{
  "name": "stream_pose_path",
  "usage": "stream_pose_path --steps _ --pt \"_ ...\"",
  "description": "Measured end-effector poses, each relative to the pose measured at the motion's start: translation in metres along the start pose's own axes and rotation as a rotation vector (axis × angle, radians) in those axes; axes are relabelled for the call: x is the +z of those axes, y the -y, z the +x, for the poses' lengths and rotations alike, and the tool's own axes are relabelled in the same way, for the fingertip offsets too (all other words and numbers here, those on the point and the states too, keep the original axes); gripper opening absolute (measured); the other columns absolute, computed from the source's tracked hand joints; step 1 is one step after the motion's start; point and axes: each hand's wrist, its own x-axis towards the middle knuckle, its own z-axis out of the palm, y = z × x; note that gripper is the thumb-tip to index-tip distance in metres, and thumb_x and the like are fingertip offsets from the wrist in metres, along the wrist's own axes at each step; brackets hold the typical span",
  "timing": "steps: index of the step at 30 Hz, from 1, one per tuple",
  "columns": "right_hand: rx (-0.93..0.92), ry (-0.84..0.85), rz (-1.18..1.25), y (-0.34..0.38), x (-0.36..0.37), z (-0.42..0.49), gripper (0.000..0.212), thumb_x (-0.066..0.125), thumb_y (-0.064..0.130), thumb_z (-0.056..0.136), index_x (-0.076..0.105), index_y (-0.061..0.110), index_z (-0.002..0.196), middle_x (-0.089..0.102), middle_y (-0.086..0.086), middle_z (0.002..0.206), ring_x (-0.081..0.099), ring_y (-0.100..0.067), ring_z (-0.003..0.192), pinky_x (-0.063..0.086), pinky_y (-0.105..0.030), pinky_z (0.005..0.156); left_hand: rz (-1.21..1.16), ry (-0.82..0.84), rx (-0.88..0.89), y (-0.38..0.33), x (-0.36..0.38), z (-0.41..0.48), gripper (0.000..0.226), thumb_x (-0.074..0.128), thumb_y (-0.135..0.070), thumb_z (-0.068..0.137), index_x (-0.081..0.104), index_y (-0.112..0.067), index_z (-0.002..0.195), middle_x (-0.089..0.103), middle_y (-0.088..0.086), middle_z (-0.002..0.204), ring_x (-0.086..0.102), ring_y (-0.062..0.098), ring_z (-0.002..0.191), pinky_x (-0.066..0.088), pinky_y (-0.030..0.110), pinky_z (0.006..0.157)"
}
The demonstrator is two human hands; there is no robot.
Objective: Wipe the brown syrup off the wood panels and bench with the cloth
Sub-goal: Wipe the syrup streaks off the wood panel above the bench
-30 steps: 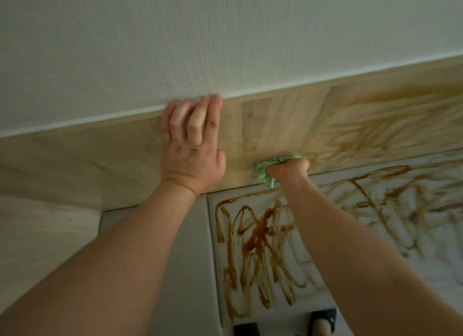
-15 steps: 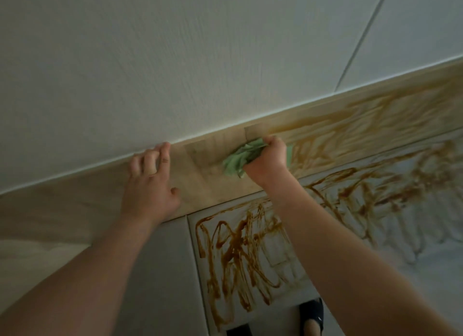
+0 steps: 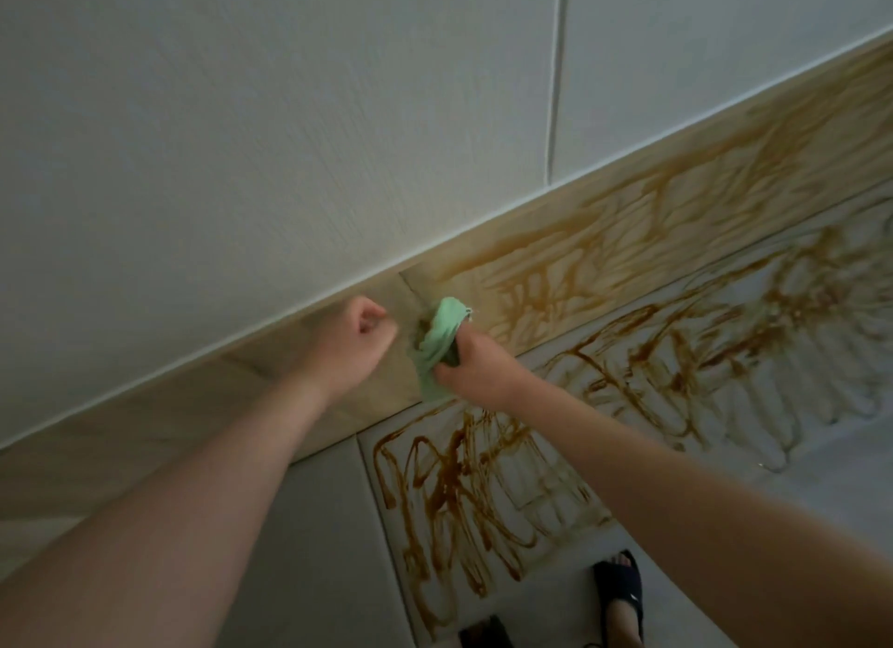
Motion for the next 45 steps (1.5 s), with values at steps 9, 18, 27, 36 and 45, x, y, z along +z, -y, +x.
stream_pose_path --steps 9,18,27,36,45 --pt "-0.018 -0.039 0.278 -0.031 -0.03 -0.024 0.046 0.076 0.037 0.092 0.063 0.022 0.133 0.07 0.009 0.114 0.071 -0.01 0.097 0.063 -0.032 0.085 -0.325 0.124 -0.113 -0.027 0.034 0.017 0.046 0.04 -0.046 0.098 0.071 -0.012 0.1 0.075 0.015 0.098 0.071 0.039 0.101 0.06 0.057 0.09" --pt "0.016 -0.231 0.52 -0.046 -0.045 -0.028 0.019 0.064 0.034 0.099 0.066 0.018 0.09 0.06 0.003 0.095 0.059 -0.011 0.089 0.045 -0.031 0.087 -0.671 0.277 -0.111 -0.042 0.029 0.017 0.035 0.06 -0.034 0.103 0.069 -0.006 0.122 0.076 0.014 0.113 0.073 0.031 0.108 0.059 0.041 0.087" --pt "-0.026 -0.104 0.538 -0.039 -0.044 -0.023 0.017 0.06 0.034 0.103 0.065 0.021 0.094 0.065 0.006 0.09 0.063 -0.011 0.084 0.052 -0.029 0.083 -0.745 0.248 -0.148 -0.025 0.022 0.027 0.026 0.047 0.003 0.094 0.061 -0.015 0.107 0.066 0.016 0.109 0.067 0.028 0.09 0.054 0.044 0.081" --pt "0.065 -0.198 0.524 -0.038 -0.056 -0.007 0.034 0.048 0.064 0.098 0.052 0.03 0.095 0.058 -0.002 0.095 0.061 -0.021 0.091 0.057 -0.053 0.086 -0.067 0.52 0.011 -0.018 0.025 0.021 0.043 0.063 -0.043 0.07 0.074 -0.027 0.108 0.074 -0.007 0.103 0.069 0.011 0.096 0.051 0.034 0.095" --pt "0.151 -0.347 0.612 -0.057 -0.037 -0.005 0.021 0.049 0.045 0.107 0.056 0.031 0.121 0.066 0.008 0.119 0.063 -0.01 0.111 0.051 -0.043 0.104 -0.71 0.498 -0.22 -0.031 0.025 0.024 0.028 0.043 -0.013 0.099 0.063 -0.003 0.116 0.071 0.016 0.101 0.069 0.026 0.092 0.059 0.04 0.081"
